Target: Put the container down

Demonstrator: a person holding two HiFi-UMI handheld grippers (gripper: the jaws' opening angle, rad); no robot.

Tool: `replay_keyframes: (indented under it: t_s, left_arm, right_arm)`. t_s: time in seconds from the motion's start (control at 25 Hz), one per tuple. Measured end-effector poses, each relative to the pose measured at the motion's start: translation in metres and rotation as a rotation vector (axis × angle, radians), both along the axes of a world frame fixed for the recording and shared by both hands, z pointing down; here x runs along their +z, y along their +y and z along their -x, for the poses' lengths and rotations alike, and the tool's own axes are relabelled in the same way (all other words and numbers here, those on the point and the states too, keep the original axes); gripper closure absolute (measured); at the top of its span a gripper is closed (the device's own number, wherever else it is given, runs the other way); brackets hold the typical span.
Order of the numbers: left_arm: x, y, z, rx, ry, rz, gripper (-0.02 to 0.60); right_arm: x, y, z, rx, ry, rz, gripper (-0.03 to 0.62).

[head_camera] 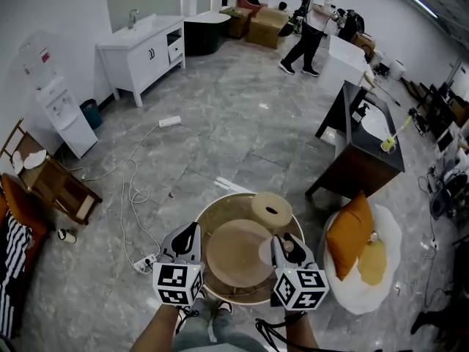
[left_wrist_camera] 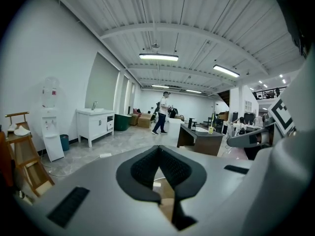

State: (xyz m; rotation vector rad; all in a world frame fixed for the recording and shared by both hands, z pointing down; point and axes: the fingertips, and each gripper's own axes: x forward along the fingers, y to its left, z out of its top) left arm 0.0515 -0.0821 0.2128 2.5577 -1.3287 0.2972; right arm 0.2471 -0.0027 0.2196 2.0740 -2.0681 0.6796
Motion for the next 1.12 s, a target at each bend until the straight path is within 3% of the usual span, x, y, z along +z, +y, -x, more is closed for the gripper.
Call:
replay_keyframes:
  t_s: [0.52, 1.12]
  left_arm:
    - [0.060, -0.042, 0.030, -0.024, -0.025, 0.075, 0.577]
    - [0.202, -0.054, 0.051, -0.045, -0.006, 0.139, 0.577]
  right_arm:
    - [0.041, -0.037, 0.007, 0.050, -0.002, 0.010, 0.471]
    - [0.176, -0.059, 0.025, 0.048, -0.004, 0.060, 0.471]
